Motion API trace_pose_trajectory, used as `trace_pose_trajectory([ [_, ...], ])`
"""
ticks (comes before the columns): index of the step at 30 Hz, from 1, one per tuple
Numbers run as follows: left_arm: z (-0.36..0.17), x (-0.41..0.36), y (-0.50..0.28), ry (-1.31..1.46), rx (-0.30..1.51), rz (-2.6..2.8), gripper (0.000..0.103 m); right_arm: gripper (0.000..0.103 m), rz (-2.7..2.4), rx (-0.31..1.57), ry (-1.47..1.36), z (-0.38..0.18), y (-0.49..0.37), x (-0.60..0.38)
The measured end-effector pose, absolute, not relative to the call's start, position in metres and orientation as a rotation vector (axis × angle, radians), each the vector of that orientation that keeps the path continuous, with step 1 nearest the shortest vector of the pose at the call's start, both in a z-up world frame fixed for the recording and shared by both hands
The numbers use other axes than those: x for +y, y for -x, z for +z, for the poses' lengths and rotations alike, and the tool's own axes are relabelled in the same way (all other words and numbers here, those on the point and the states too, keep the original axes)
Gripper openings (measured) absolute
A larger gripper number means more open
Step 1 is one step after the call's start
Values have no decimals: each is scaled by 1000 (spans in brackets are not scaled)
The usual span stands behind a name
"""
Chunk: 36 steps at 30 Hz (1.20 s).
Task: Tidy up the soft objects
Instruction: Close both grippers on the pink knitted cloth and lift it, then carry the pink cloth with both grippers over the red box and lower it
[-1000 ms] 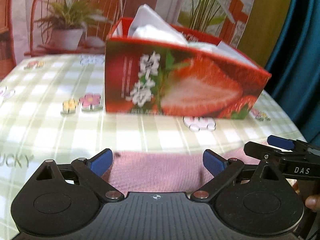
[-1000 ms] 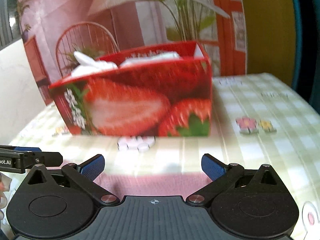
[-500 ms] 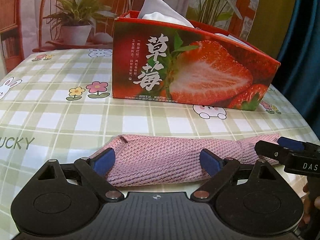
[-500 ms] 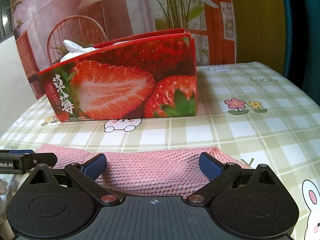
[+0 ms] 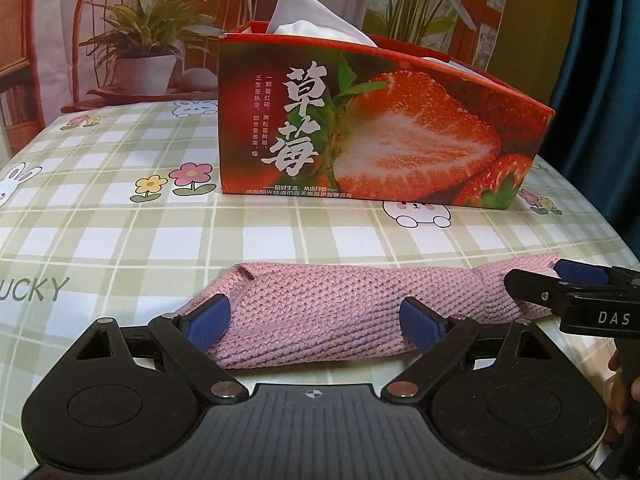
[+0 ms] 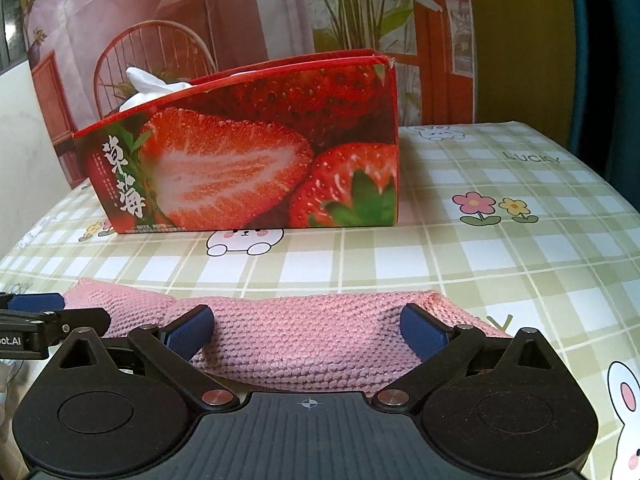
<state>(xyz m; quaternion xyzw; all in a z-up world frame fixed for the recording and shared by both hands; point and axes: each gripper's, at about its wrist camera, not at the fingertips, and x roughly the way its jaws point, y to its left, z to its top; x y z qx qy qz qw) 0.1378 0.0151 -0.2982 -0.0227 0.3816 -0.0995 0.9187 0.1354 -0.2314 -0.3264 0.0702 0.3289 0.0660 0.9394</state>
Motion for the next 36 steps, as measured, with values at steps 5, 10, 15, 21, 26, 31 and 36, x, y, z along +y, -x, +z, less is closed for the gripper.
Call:
trace_pose_trajectory([
  [5,-299,13,-137,36,784,-204,92,99,134,672,-140,-327,-135,-231],
  [10,-299,13,-136,33,784,-205,92,96,140,674,-136,-327,-136,-231],
  [15,-300,13,-136,30,783,-205,92,67,198,657,-130,-326,-131,-227],
  [21,-299,12,-136,25,782,-201,89,40,275,649,-170,-324,-128,-228],
  [26,-294,13,-135,63,783,-281,25,30,293,646,-175,-322,-127,-227],
  [31,-283,17,-135,92,754,-319,19,23,313,646,-209,-314,-128,-231],
  [36,-241,26,-132,105,614,-335,19,22,352,559,-231,-280,-130,-237],
])
